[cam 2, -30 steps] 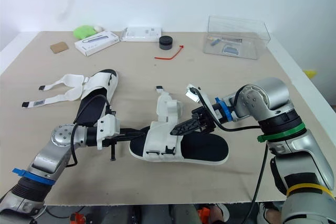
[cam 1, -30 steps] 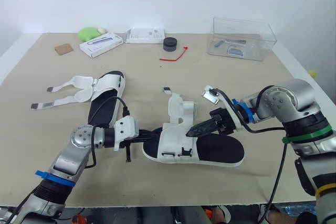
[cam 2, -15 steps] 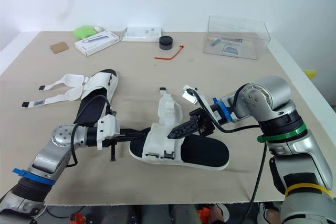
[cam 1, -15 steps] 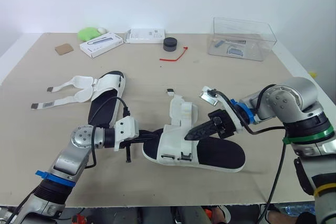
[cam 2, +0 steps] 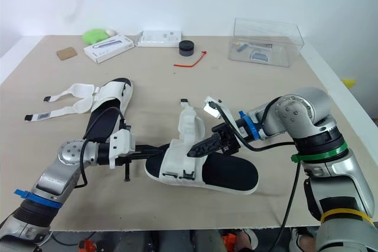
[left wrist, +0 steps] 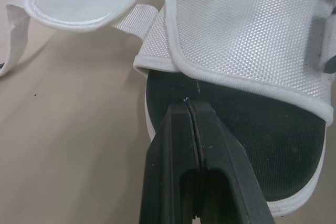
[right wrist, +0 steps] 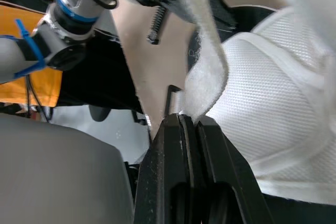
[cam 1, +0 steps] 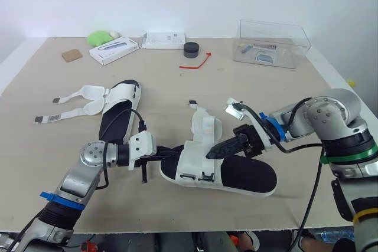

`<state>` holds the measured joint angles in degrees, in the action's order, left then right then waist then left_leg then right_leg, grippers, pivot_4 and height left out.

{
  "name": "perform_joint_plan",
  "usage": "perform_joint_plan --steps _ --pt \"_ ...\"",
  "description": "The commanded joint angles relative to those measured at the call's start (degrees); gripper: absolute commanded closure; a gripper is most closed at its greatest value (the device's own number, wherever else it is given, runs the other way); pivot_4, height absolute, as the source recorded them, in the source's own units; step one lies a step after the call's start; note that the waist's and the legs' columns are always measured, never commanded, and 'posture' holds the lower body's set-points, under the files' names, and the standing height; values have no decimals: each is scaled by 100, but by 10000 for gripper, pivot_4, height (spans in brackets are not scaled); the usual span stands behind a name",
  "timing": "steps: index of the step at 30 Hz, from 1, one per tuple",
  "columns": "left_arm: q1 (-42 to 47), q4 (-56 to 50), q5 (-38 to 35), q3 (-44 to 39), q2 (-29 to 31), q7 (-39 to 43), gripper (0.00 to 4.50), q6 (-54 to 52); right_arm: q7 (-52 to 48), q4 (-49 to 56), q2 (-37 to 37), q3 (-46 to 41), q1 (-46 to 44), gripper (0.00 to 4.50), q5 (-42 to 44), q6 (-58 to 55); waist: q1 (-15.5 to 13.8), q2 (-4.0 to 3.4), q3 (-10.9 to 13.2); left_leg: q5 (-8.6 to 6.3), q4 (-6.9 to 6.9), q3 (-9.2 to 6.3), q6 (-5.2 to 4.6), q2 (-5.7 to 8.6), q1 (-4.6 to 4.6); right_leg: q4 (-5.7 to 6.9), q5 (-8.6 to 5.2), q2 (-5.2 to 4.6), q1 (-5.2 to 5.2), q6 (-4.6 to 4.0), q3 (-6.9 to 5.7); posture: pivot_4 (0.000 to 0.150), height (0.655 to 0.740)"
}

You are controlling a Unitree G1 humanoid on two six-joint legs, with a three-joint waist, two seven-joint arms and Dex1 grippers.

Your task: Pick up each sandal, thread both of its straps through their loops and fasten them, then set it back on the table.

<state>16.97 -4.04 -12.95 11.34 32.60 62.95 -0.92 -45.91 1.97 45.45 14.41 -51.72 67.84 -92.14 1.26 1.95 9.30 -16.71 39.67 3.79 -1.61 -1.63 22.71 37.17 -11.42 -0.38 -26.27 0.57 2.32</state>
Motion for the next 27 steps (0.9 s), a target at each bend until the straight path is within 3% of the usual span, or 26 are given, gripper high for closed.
perform_joint_plan --steps 1,7,17,27 --pt "37 37 56 -8 31 -1 45000 68 345 101 90 -195 28 44767 644 -36 0 0 0 0 0 0 0 0 0 0 0 0 0 0 0 1500 7400" --pt "73 93 79 2 19 -2 45000 111 799 190 219 -246 154 44767 1157 -36 0 1 0 0 2 0 0 0 0 0 0 -1 2 1 1 1500 7400" --pt "102 116 93 29 -7 -11 45000 120 1281 414 -3 -377 432 44767 889 -36 7 2 -3 0 3 0 0 -1 -1 0 1 1 4 3 2 1500 7400" --pt "51 106 117 24 -9 -22 45000 131 1380 464 -24 -336 345 44767 1215 -36 7 2 -3 0 4 0 0 -2 -1 0 2 3 4 2 2 1500 7400"
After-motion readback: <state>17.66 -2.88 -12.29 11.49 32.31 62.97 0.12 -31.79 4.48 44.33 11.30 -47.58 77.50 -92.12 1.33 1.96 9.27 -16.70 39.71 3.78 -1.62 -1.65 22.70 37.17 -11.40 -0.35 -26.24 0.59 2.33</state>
